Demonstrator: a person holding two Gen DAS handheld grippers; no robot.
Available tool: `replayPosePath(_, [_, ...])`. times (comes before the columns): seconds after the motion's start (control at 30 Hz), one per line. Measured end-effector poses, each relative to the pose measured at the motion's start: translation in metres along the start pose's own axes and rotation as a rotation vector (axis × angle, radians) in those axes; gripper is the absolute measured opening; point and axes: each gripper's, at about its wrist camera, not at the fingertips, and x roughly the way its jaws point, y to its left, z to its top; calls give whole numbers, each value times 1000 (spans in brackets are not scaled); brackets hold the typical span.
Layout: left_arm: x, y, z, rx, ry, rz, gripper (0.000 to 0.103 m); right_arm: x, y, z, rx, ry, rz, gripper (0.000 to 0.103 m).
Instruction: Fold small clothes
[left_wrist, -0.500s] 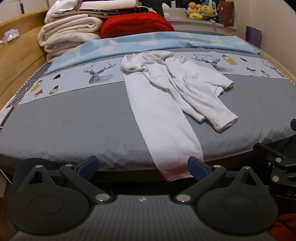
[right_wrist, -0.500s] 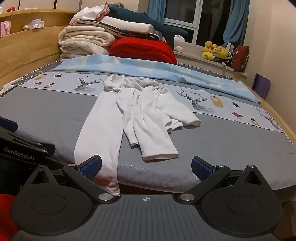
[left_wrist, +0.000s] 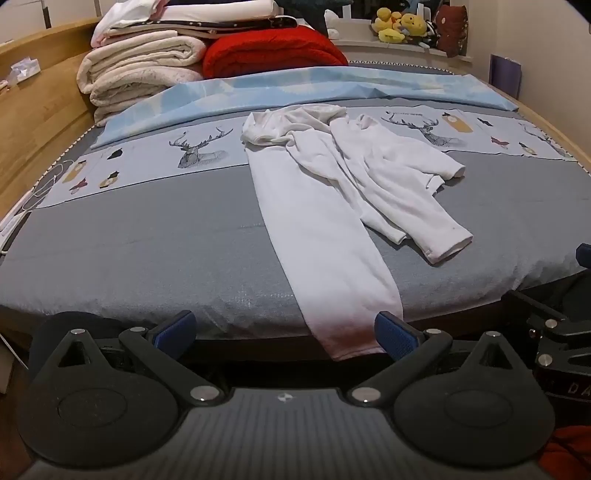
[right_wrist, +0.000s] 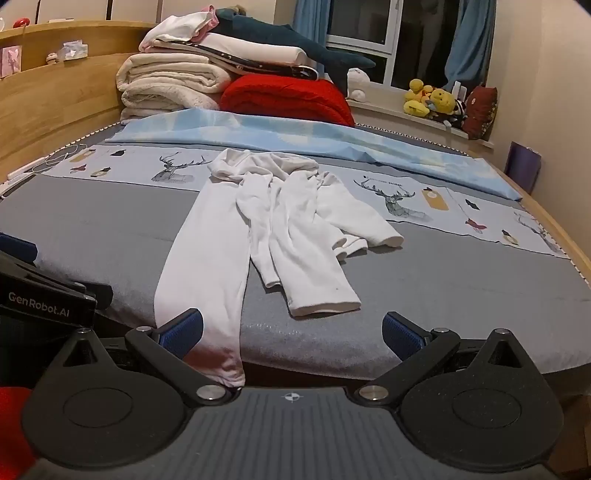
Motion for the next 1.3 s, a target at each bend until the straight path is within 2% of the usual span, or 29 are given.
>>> replayPosePath(1.3, [-1,-2,-2,1,3,-1,103,4,5,-9,-1,20,11,102])
